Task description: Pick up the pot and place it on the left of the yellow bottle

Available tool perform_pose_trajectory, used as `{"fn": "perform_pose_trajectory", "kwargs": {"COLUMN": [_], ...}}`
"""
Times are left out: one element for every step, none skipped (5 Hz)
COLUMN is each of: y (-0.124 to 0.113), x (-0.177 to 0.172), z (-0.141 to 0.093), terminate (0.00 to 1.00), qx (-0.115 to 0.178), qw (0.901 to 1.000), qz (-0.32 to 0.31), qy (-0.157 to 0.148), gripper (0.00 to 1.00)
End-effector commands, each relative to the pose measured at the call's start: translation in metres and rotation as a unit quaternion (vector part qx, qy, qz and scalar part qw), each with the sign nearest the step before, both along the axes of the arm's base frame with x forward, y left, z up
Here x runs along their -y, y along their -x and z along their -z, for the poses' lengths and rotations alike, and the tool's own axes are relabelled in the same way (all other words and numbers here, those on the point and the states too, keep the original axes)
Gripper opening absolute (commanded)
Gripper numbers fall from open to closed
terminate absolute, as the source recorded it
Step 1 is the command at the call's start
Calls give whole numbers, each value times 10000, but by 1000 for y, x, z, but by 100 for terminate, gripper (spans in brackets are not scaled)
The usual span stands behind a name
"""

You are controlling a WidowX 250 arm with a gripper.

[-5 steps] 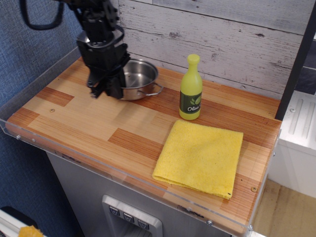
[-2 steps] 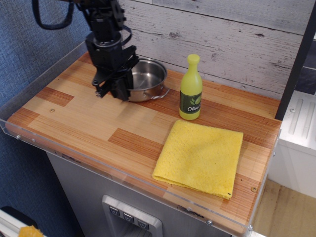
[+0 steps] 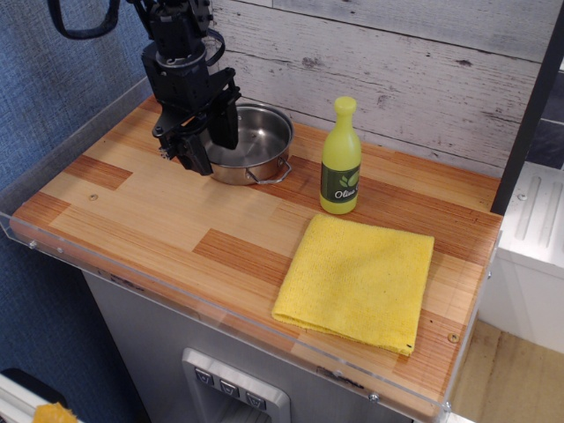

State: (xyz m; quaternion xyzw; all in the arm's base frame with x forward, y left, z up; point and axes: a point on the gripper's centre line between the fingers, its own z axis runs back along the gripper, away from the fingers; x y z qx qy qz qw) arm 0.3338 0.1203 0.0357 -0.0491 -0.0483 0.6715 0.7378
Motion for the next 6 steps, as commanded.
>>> {"fn": "perform_pose_trajectory", "kwargs": {"y": [-7,-6,0,18,40,59], "x": [1,5,8,17,28,40], "z": [-52,-69,-81,-87,-95,-101], "terminate": [0,0,0,0,0,0], "qx": [354,259,137,65,158,142], "qw": [9977,9927,9806,9588,9385,9246], "qz": [452,1088,1842,2741,3399,3758], "qy": [-372,-441,-662,-750,-584,-604], "gripper": [100,100,100,100,100,100]}}
